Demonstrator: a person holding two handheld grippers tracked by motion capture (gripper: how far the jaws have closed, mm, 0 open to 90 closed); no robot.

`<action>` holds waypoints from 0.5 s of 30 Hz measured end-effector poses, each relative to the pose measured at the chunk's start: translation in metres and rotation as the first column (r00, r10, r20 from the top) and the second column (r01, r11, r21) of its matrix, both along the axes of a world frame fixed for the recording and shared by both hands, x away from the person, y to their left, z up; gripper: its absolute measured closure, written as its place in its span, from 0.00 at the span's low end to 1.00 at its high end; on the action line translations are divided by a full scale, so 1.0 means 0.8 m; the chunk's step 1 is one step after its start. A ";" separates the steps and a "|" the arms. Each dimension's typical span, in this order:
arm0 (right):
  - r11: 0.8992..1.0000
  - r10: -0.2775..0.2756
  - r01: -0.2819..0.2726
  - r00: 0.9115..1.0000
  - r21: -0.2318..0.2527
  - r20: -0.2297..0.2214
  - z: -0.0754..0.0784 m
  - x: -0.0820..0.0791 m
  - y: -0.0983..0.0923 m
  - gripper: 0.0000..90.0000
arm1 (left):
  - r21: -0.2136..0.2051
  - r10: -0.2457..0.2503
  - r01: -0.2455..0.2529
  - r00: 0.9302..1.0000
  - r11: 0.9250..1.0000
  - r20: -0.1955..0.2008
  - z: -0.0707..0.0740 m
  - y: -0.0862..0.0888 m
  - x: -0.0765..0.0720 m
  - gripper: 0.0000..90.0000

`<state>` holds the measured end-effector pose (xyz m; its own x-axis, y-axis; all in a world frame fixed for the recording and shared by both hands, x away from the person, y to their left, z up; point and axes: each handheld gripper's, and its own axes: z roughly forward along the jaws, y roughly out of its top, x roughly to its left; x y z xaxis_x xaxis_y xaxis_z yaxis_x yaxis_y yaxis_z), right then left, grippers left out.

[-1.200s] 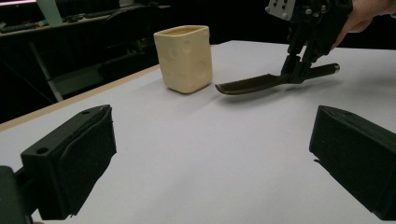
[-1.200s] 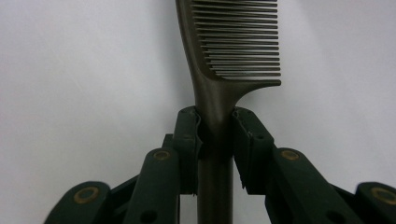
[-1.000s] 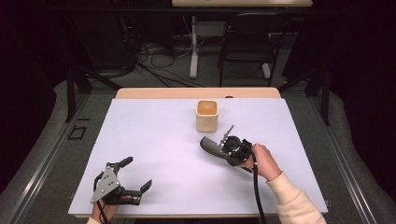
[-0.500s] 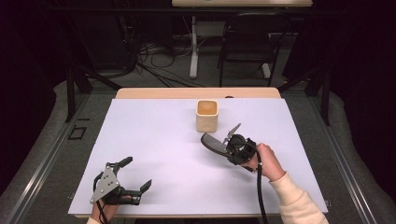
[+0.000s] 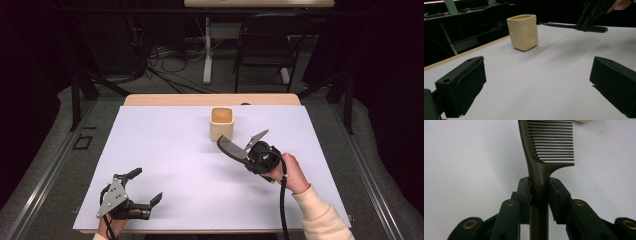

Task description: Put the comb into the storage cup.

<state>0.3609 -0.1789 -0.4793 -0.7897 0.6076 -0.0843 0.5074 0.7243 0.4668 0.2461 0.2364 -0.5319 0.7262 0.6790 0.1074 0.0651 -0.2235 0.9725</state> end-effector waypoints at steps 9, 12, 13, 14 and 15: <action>0.998 -0.010 0.009 1.000 0.058 0.020 0.003 0.000 -0.007 0.80 | 0.001 0.000 0.000 1.000 1.000 -0.001 0.000 0.000 0.000 0.01; 0.997 -0.018 0.016 1.000 0.076 0.024 0.006 -0.001 -0.009 0.80 | 0.001 -0.001 0.001 1.000 1.000 -0.001 0.000 0.000 0.000 0.01; 0.996 -0.017 0.015 0.999 0.082 0.026 0.006 0.000 -0.010 0.80 | 0.001 0.000 0.000 1.000 1.000 -0.001 0.000 0.000 0.000 0.01; 0.996 -0.018 0.015 0.999 0.091 0.033 0.007 0.000 -0.011 0.80 | 0.000 0.000 0.000 1.000 1.000 -0.001 0.000 0.000 0.000 0.01; 0.996 -0.017 0.014 0.999 0.092 0.035 0.008 0.000 -0.012 0.80 | 0.000 0.001 -0.001 1.000 1.000 -0.001 0.000 0.000 0.000 0.01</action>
<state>0.3606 -0.1885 -0.4726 -0.7775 0.6264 -0.0552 0.5003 0.6694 0.5492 0.2461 0.2364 -0.5319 0.7259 0.6795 0.1066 0.0662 -0.2234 0.9725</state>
